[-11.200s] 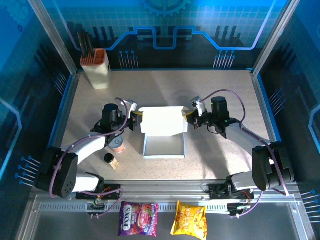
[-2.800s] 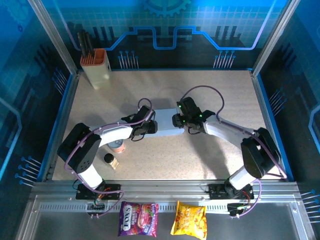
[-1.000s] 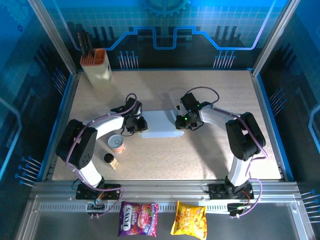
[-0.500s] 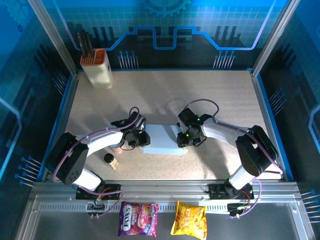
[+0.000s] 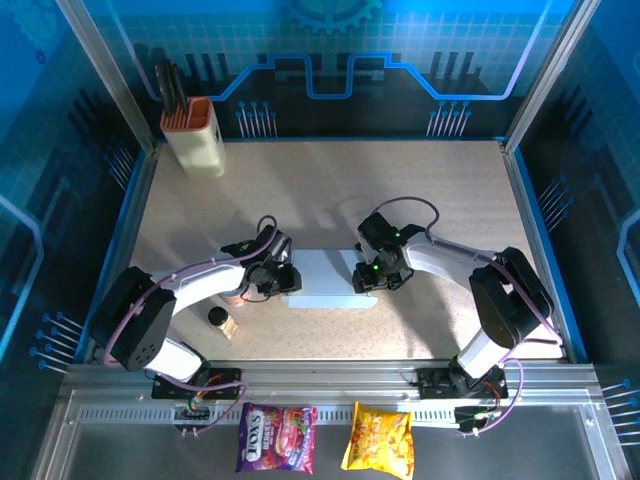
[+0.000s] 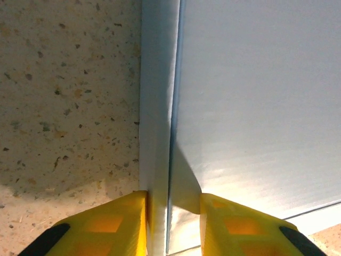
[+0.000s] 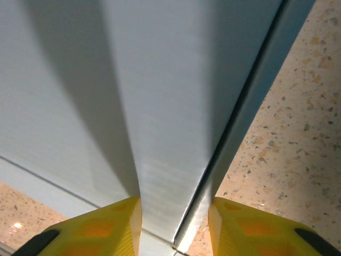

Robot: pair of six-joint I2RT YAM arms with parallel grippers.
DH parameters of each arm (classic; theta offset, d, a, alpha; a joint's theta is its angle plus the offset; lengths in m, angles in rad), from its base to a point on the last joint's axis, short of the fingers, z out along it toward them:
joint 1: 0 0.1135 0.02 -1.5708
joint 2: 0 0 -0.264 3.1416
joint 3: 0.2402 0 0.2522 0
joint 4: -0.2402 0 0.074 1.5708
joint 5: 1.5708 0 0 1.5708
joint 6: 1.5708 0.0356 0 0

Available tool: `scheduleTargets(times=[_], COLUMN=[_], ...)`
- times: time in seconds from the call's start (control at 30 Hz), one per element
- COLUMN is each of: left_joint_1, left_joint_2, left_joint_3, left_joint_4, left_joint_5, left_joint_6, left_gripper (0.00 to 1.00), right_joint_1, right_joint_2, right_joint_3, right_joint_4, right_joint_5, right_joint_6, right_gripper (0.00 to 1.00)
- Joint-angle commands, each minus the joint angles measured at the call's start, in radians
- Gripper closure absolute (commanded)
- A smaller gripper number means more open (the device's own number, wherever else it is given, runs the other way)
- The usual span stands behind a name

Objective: Fold the paper box

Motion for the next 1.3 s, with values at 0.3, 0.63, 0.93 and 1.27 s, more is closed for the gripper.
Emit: scheduleTargets(times=[0.3, 0.63, 0.93, 1.27], left_joint_1=[-0.027, 0.039, 0.076, 0.075], left_joint_2=[-0.095, -0.079, 0.308, 0.444], left_joint_3=[-0.013, 0.185, 0.525, 0.626], left_joint_4=[-0.118, -0.186, -0.251, -0.308], left_joint_5=[-0.038, -0.102, 0.059, 0.276], left_joint_6=[-0.012, 0.270, 0.489, 0.540], left_gripper=[0.56, 0.30, 0.30, 0.44], right_joint_1=[-0.028, -0.031, -0.033, -0.046], right_joint_2=[0.090, 0.119, 0.104, 0.072], right_joint_3=[0.031, 0.049, 0.034, 0.012], right_joint_4=[0.047, 0.053, 0.064, 0.014], right_joint_5=[0.004, -0.003, -0.038, -0.002], right_joint_6=[-0.065, -0.212, -0.217, -0.197], right_gripper=[0.69, 0.70, 0.70, 0.70])
